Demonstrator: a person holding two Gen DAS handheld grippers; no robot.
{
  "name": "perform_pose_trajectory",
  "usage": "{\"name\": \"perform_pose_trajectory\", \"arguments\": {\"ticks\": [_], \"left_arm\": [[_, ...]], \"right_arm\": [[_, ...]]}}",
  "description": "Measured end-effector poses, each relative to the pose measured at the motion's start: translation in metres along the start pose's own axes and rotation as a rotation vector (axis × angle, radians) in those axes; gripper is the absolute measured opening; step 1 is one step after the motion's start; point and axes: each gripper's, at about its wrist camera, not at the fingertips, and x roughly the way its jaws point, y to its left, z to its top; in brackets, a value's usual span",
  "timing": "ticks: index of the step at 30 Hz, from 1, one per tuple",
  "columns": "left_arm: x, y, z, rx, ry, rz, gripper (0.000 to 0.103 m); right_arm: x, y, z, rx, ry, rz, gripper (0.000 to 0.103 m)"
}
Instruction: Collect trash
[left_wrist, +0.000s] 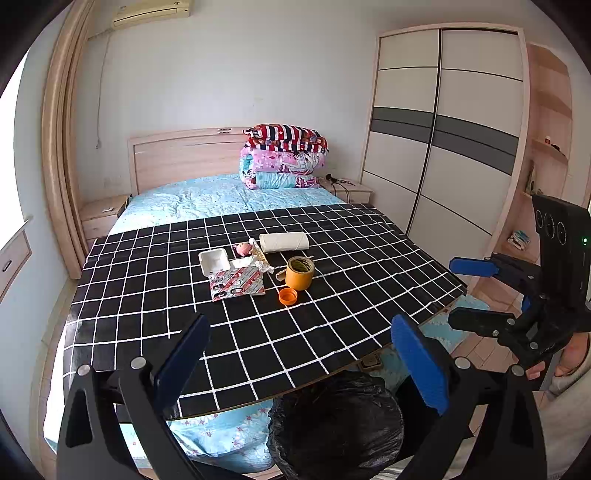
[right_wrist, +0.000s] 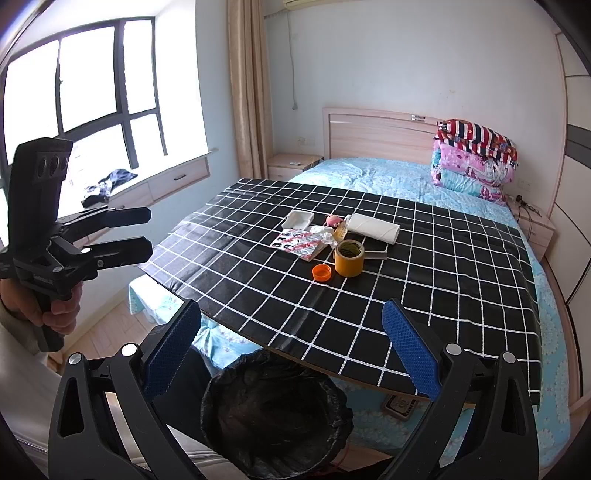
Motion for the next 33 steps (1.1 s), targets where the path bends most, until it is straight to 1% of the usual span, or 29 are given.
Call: {"name": "perform_pose_trajectory", "arguments": {"ticks": [10, 33], "left_arm": [[0.002, 0.001, 0.000, -0.005, 0.005, 0.003, 0.095], [0.014, 0.017, -0.001, -0.040, 0.031, 0.017, 0.095]], "right_arm": [[-0.003, -0.005, 0.001, -0.001, -0.004, -0.001, 0.100], [0.013, -0.011, 0.004, 0.008, 0.001, 0.005, 0.100]]}}
